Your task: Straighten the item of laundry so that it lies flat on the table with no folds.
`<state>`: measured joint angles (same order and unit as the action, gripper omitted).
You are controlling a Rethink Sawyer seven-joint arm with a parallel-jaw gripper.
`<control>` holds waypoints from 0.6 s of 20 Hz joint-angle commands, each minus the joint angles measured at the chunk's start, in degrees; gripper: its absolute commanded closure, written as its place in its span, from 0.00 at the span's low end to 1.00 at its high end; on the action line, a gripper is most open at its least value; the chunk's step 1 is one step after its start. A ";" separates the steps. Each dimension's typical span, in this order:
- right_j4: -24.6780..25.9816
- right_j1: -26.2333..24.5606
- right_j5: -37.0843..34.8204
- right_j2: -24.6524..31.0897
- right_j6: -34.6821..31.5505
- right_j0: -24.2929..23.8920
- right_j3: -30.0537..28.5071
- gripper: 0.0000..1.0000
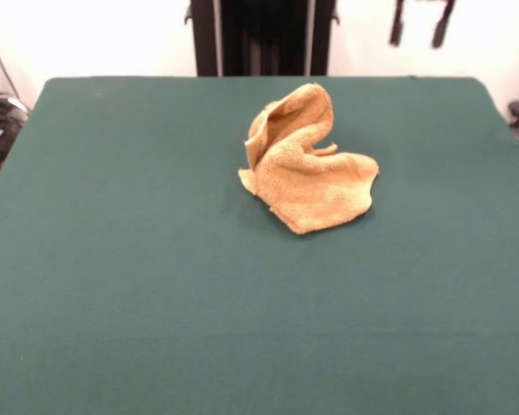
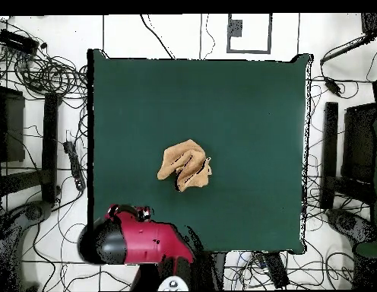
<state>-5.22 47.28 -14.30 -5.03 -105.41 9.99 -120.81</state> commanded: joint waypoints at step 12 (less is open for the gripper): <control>5.53 -11.41 9.75 6.65 -6.28 -3.78 0.79 0.00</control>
<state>-0.83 36.39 -2.62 -3.37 -105.41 5.35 -120.78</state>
